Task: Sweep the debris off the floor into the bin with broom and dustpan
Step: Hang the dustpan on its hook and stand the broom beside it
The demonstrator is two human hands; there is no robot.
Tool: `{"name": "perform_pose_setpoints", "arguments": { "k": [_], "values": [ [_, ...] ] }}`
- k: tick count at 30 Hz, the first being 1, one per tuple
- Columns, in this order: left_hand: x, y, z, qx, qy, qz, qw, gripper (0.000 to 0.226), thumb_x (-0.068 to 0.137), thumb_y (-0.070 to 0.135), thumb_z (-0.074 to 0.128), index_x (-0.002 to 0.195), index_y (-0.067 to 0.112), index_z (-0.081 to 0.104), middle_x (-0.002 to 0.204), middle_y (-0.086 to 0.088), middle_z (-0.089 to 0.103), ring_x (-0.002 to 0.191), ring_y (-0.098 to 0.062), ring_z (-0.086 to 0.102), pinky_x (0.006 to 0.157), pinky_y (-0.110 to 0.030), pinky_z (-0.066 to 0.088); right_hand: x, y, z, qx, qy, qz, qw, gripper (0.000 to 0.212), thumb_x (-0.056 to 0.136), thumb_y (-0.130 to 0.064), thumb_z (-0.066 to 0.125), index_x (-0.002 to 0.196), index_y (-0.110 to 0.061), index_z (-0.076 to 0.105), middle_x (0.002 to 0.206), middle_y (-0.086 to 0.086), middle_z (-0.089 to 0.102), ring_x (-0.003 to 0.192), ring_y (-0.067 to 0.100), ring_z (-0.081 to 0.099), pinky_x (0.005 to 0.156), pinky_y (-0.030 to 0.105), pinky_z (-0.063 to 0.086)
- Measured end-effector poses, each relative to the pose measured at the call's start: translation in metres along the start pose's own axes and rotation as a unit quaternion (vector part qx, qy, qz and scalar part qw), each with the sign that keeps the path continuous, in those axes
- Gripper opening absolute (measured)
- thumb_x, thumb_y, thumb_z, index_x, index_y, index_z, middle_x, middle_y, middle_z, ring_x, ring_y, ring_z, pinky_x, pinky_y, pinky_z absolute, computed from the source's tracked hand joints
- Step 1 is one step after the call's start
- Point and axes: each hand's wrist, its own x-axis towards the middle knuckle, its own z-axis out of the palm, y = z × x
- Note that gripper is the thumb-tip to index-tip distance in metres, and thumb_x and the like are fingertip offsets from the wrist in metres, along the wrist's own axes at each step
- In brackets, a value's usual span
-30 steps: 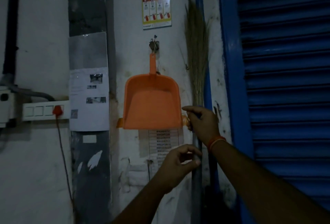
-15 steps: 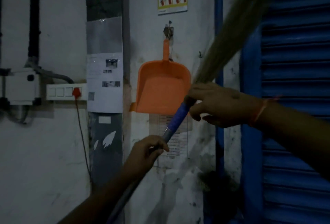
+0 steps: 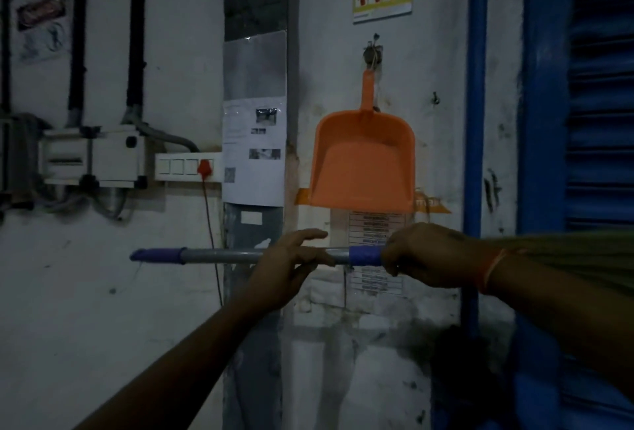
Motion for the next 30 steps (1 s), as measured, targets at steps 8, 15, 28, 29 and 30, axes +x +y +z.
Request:
{"name": "perform_pose_setpoints", "arguments": {
  "k": [8,15,28,29,30],
  "values": [
    [-0.031,0.053,0.049,-0.258,0.201,-0.258,0.909,0.025,0.091,0.010,0.068,0.108,0.029,0.072,0.120,0.009,0.060,0.109,-0.004,0.058,0.093,-0.036,0.055,-0.022,-0.021,0.076,0.197,0.105,0.104,0.969,0.024,0.081,-0.017,0.067,0.080,-0.040,0.061,0.088,-0.020,0.066,0.083,-0.004,0.061,0.080,0.020,0.050],
    [-0.029,0.065,0.077,-0.466,0.171,-0.267,0.826,0.030,0.097,0.007,0.061,0.122,0.022,0.067,0.128,-0.001,0.065,0.125,-0.022,0.059,0.103,-0.047,0.051,-0.045,-0.050,0.109,0.351,0.193,0.162,0.902,0.029,0.082,-0.007,0.070,0.077,-0.034,0.066,0.085,-0.018,0.068,0.085,0.000,0.065,0.080,0.013,0.049],
    [-0.014,0.069,0.085,-0.550,0.095,-0.278,0.782,0.023,0.094,-0.005,0.058,0.106,0.009,0.070,0.118,-0.008,0.067,0.114,-0.033,0.063,0.092,-0.048,0.057,-0.054,-0.026,0.022,0.371,0.231,0.154,0.886,0.017,0.083,-0.020,0.075,0.093,-0.032,0.070,0.108,-0.019,0.066,0.102,-0.002,0.061,0.082,0.039,0.057],
    [-0.015,0.070,0.087,-0.541,0.080,-0.276,0.790,0.024,0.095,-0.005,0.057,0.105,0.011,0.071,0.117,-0.006,0.068,0.114,-0.032,0.063,0.093,-0.049,0.057,-0.047,-0.023,0.012,0.351,0.235,0.133,0.897,0.017,0.084,-0.024,0.074,0.096,-0.035,0.069,0.117,-0.020,0.061,0.110,-0.005,0.056,0.084,0.034,0.056],
    [-0.015,0.072,0.089,-0.531,0.064,-0.274,0.799,0.024,0.095,-0.005,0.056,0.105,0.011,0.071,0.116,-0.004,0.069,0.113,-0.030,0.064,0.093,-0.049,0.057,-0.039,-0.020,0.005,0.324,0.224,0.112,0.912,0.018,0.085,-0.029,0.072,0.100,-0.039,0.068,0.126,-0.019,0.054,0.117,-0.008,0.048,0.086,0.028,0.052]
  ]
}}
